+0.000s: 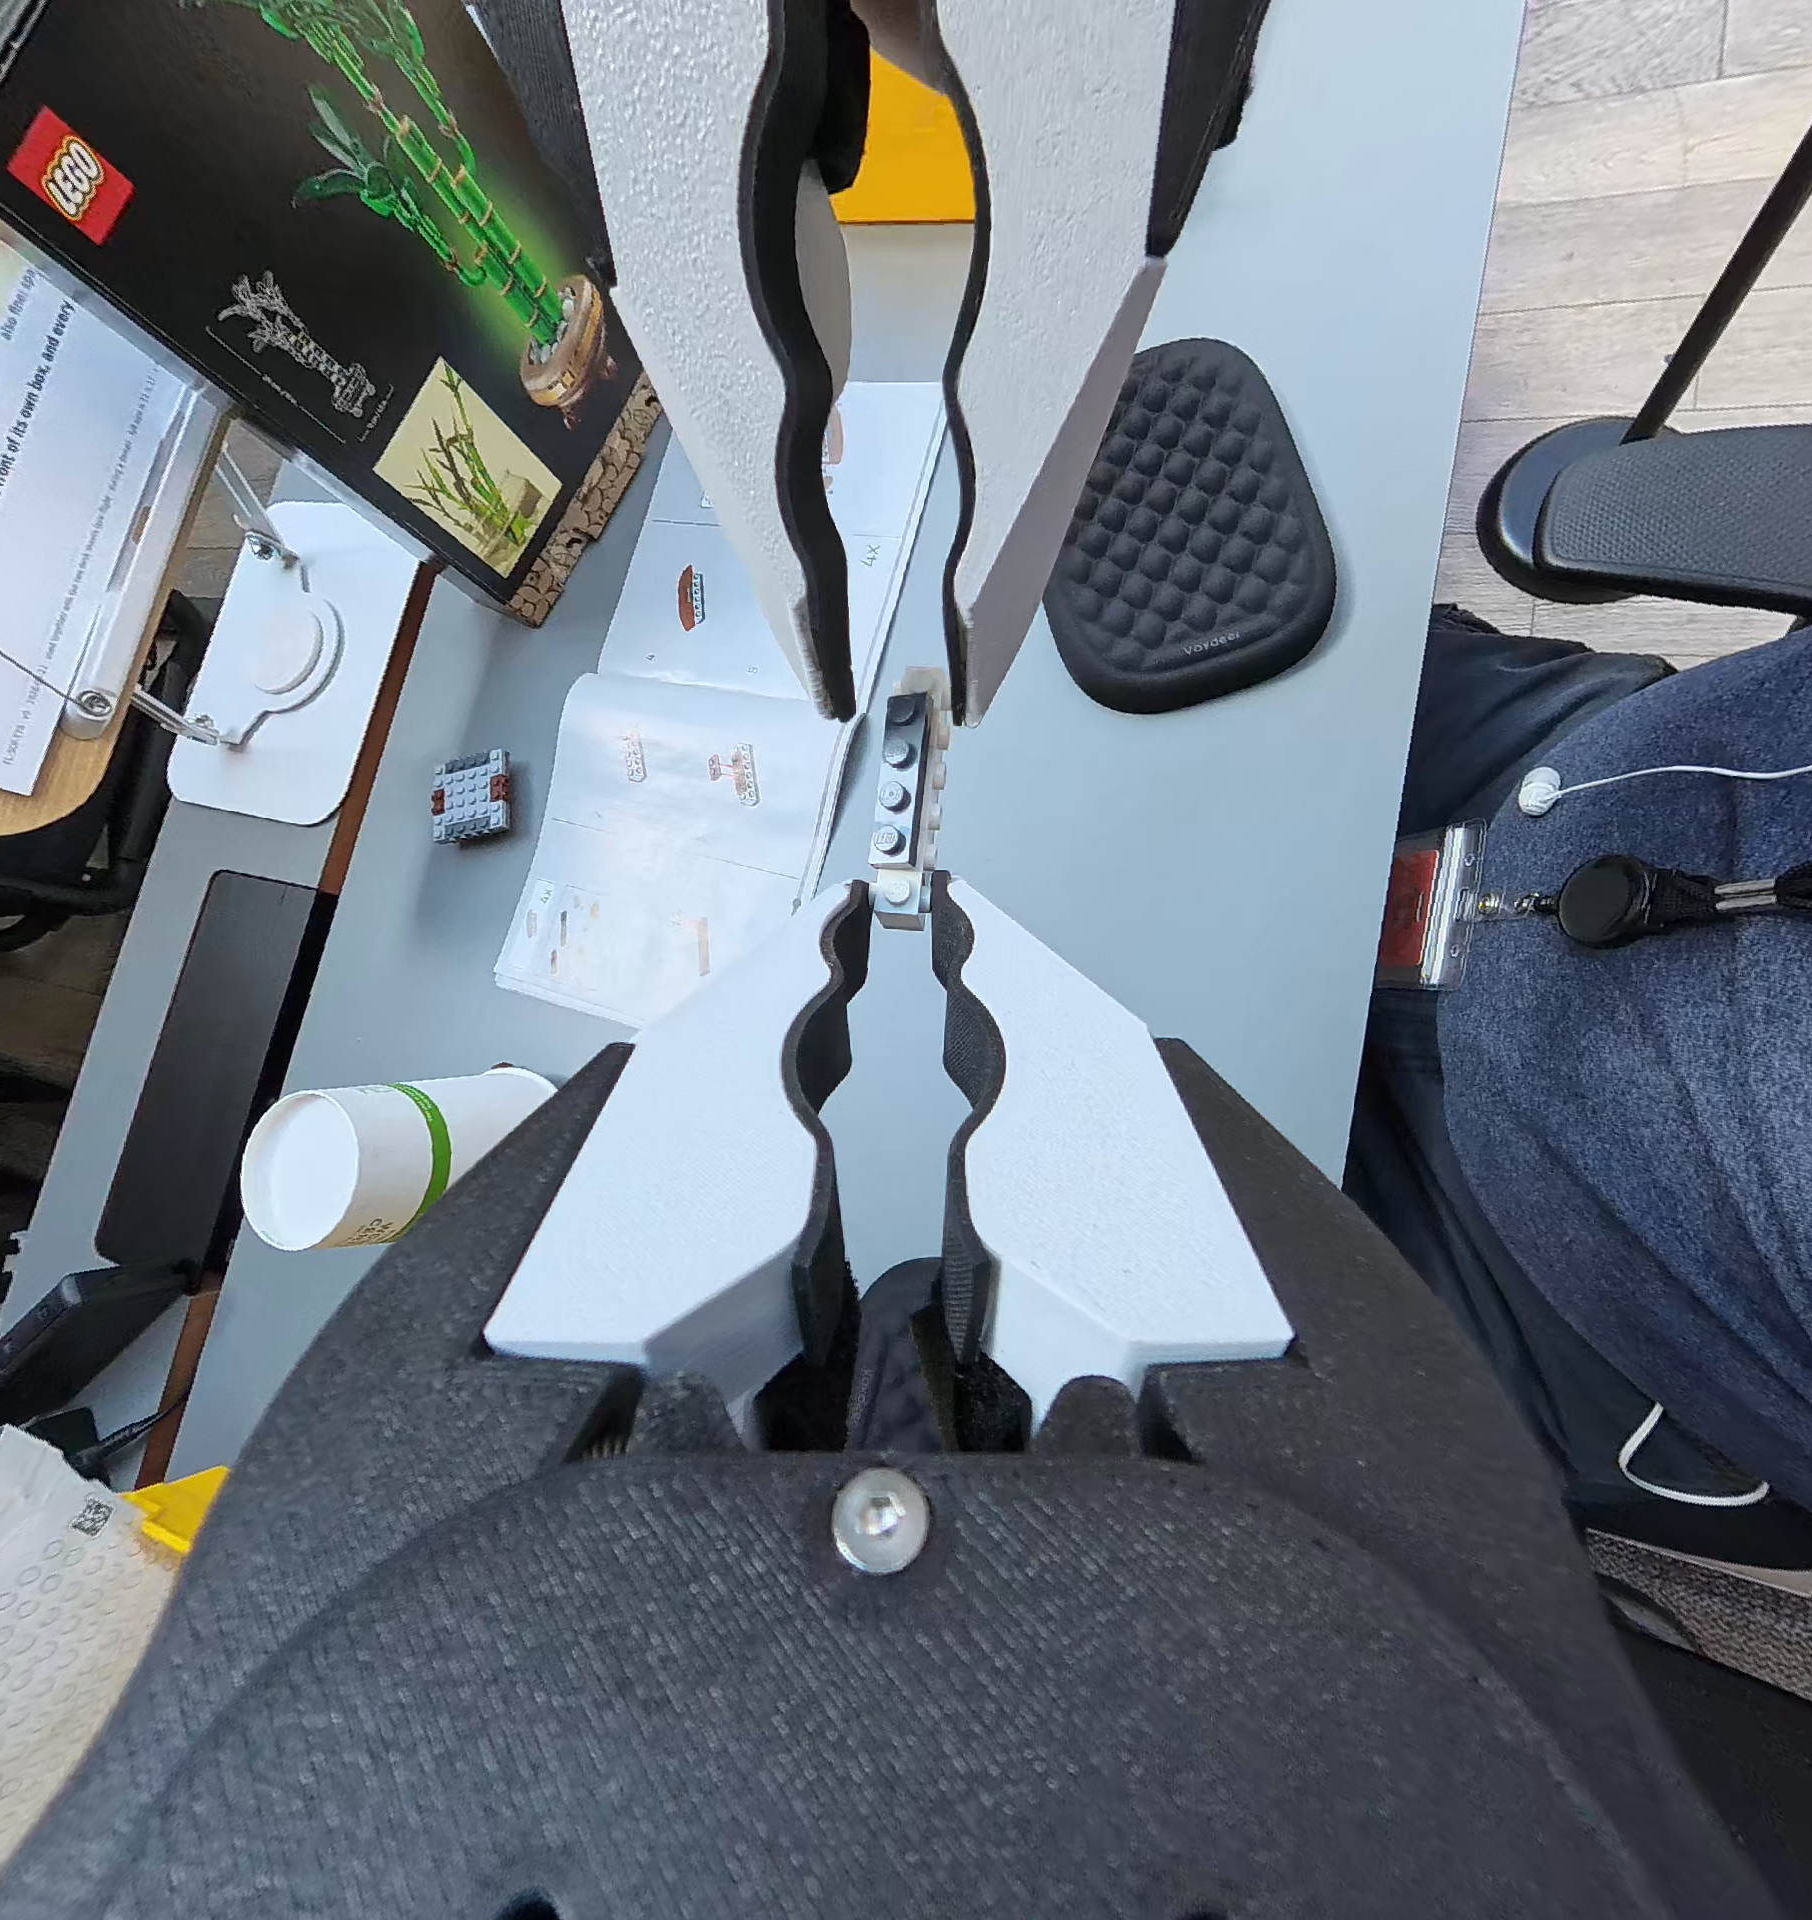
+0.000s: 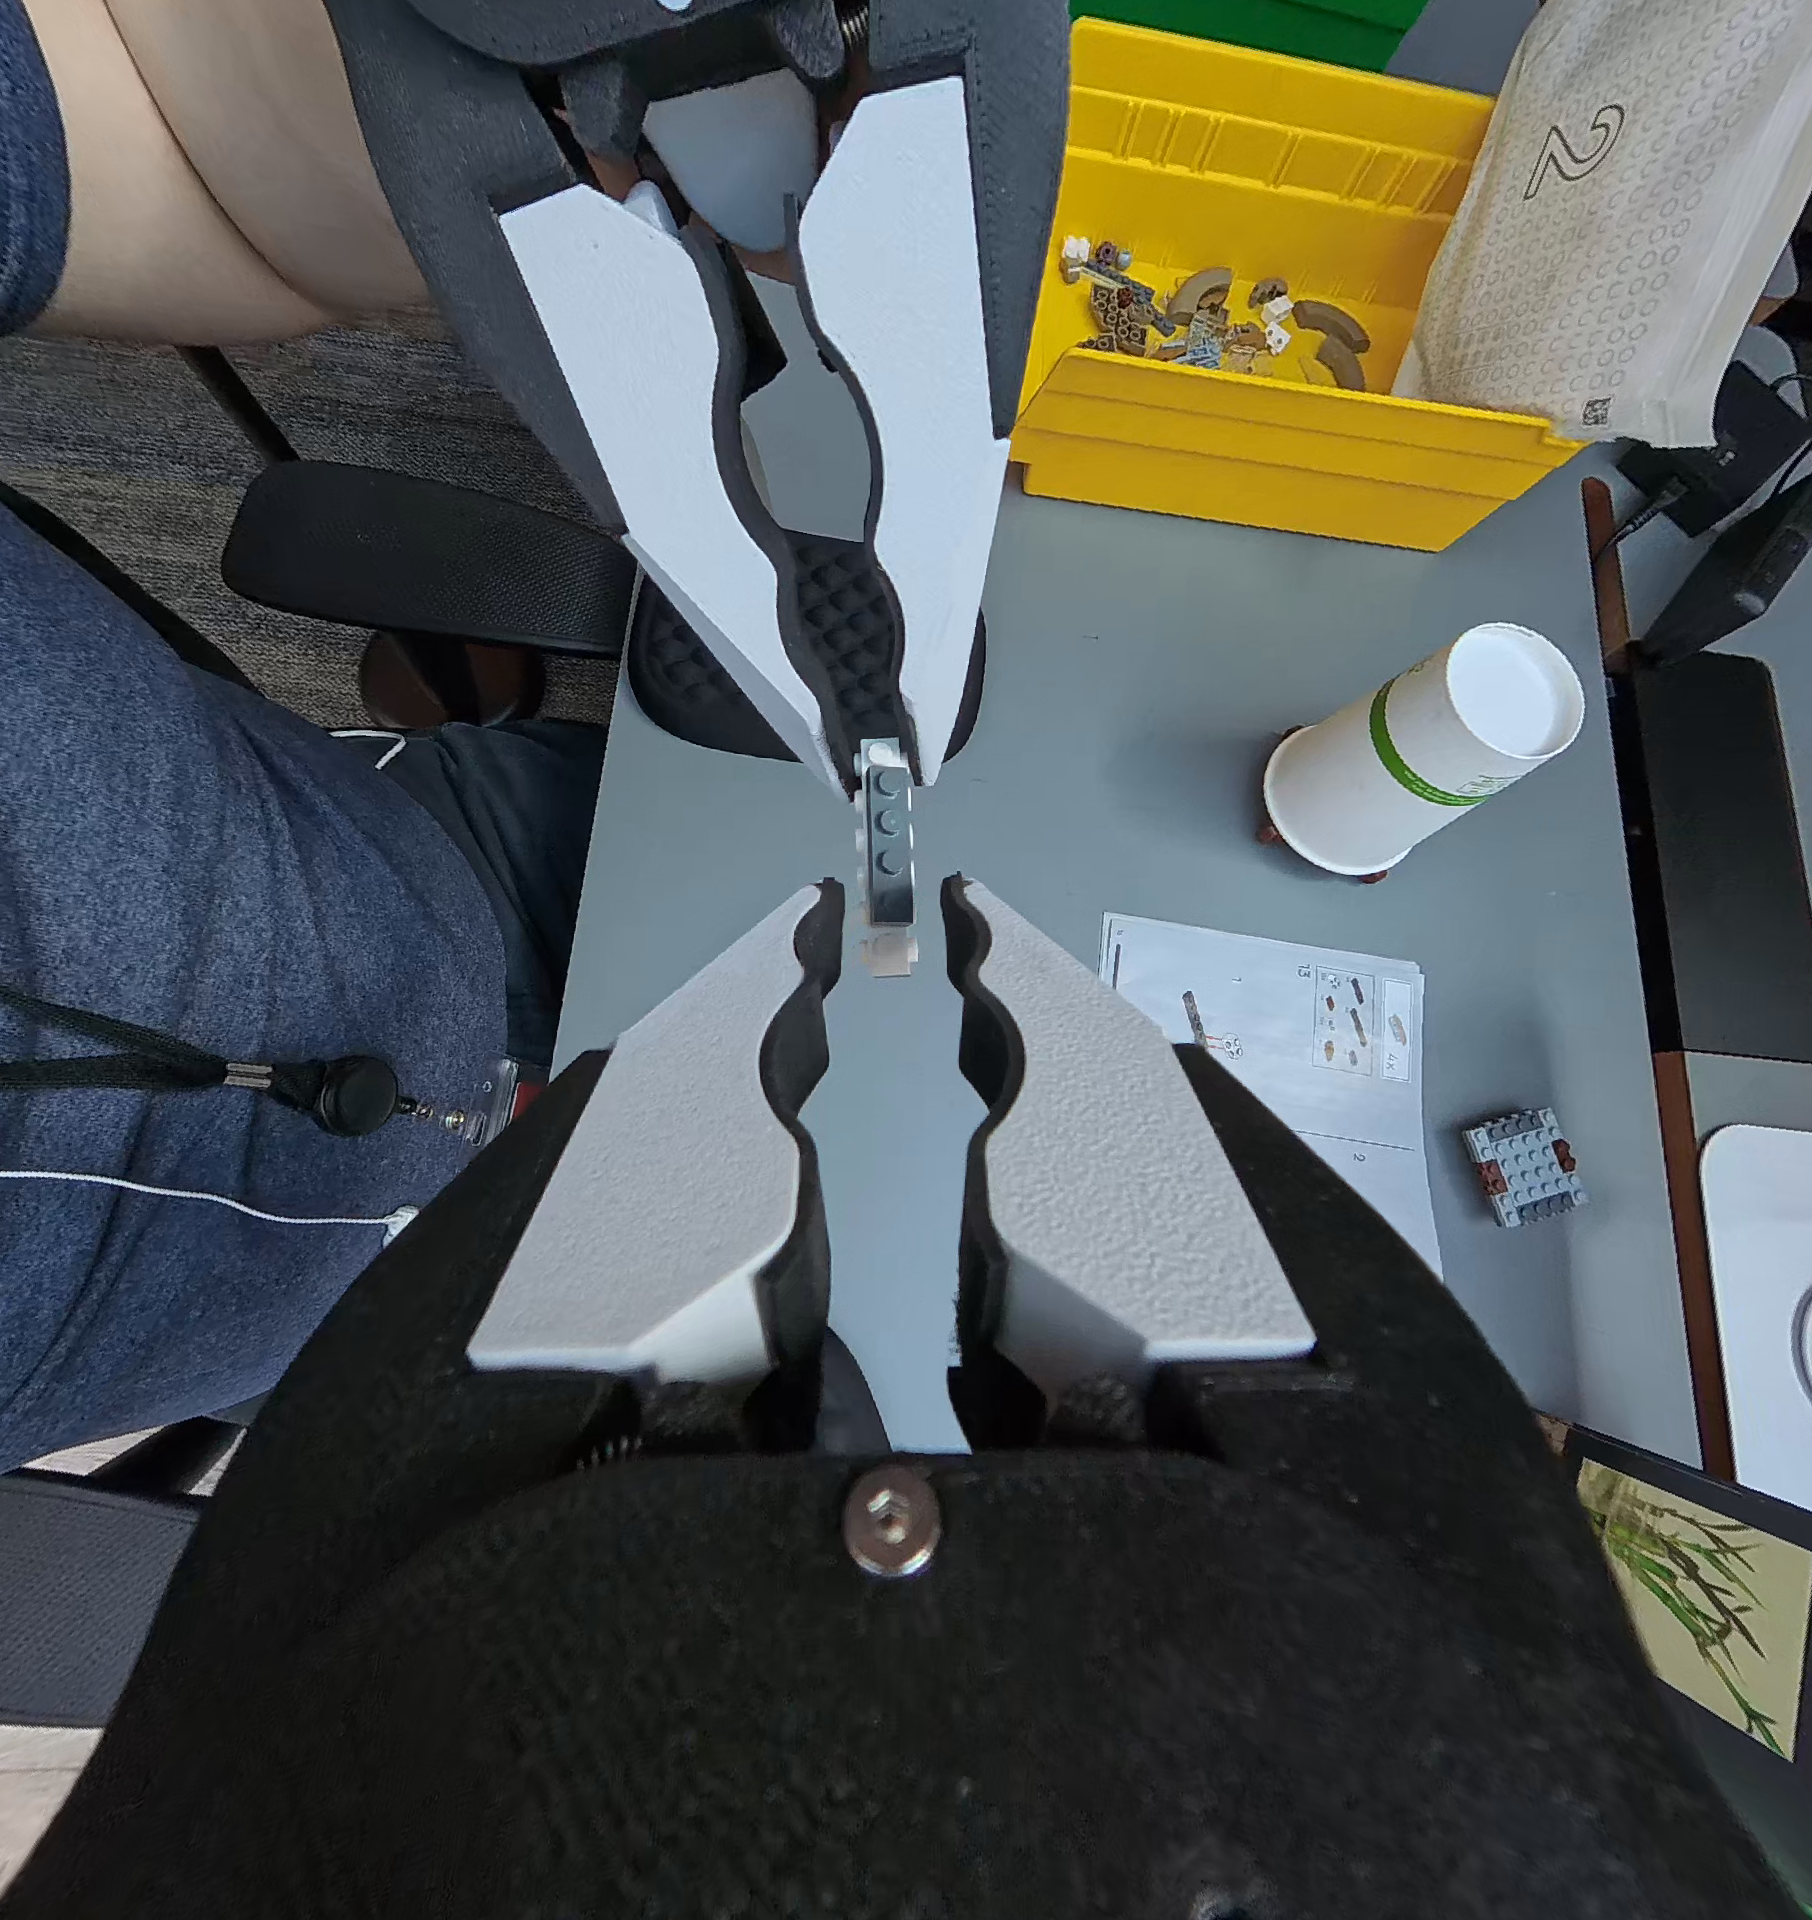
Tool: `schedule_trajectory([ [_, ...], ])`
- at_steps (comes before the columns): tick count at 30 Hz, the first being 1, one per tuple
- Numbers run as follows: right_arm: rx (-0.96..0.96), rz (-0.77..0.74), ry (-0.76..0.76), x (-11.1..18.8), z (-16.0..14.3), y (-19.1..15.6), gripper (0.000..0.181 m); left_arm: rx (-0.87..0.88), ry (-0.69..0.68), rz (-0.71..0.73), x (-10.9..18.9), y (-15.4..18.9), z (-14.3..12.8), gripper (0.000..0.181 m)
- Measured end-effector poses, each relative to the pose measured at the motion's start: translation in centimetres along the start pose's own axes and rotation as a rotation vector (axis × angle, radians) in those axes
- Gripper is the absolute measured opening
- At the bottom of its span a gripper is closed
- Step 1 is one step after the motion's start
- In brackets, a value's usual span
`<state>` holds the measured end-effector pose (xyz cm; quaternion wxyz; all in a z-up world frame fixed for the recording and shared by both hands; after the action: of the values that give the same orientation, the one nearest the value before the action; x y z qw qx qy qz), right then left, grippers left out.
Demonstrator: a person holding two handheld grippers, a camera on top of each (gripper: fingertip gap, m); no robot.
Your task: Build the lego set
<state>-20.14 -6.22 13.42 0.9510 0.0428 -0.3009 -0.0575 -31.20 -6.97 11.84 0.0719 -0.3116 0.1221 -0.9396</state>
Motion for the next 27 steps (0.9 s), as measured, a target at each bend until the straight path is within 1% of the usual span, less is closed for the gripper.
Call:
schedule_trajectory([
  [2,0.012,-0.014,0.008,0.6,0.1,0.2,0.024,-0.003,0.000,0.001,0.1,0.0,0.0,0.009],
  [4,0.041,-0.029,0.038,1.4,0.4,0.4,0.036,0.003,0.004,-0.001,0.2,0.0,0.0,0.009],
  [5,0.080,-0.036,0.068,1.8,0.7,0.3,0.044,0.006,0.008,-0.002,0.3,-0.1,0.0,0.009],
  [7,0.235,-0.084,0.095,2.2,0.7,-0.4,0.061,0.011,0.010,0.002,0.6,-0.4,0.2,0.009],
  [8,0.319,-0.113,0.110,2.3,0.7,-1.0,0.062,0.012,0.011,0.005,0.7,-0.6,0.3,0.009],
  [11,0.571,-0.281,0.122,2.1,0.6,-2.1,0.060,0.016,0.021,-0.002,1.2,-1.1,1.1,0.009],
  [13,0.723,-0.418,0.091,1.9,0.7,-2.4,0.059,0.023,0.031,-0.012,1.6,-1.6,2.0,0.009],
  [17,0.950,-0.567,0.016,1.7,1.7,-3.2,0.055,0.032,0.056,-0.026,2.5,-2.6,4.1,0.009],
  [19,0.992,-0.610,-0.013,1.9,2.5,-3.3,0.049,0.035,0.064,-0.039,3.0,-2.9,5.2,0.009],
  [21,1.033,-0.648,-0.007,2.3,3.4,-3.4,0.049,0.030,0.061,-0.042,3.4,-3.2,6.1,0.009],
  [27,1.036,-0.704,-0.079,3.1,5.1,-2.7,0.049,0.010,0.043,-0.061,4.0,-3.4,8.0,0.009],
])
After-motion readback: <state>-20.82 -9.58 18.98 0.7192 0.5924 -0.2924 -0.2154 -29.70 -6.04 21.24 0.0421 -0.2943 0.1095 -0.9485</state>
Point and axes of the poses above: each gripper's, where its closed fingertips meet, x back along the fingers, z out of its top, y = z × x across the jaws, the point moved 7 cm from there along x, back along the fingers, and after that the axes turned 10 degrees about y, right-handed, at the moved point
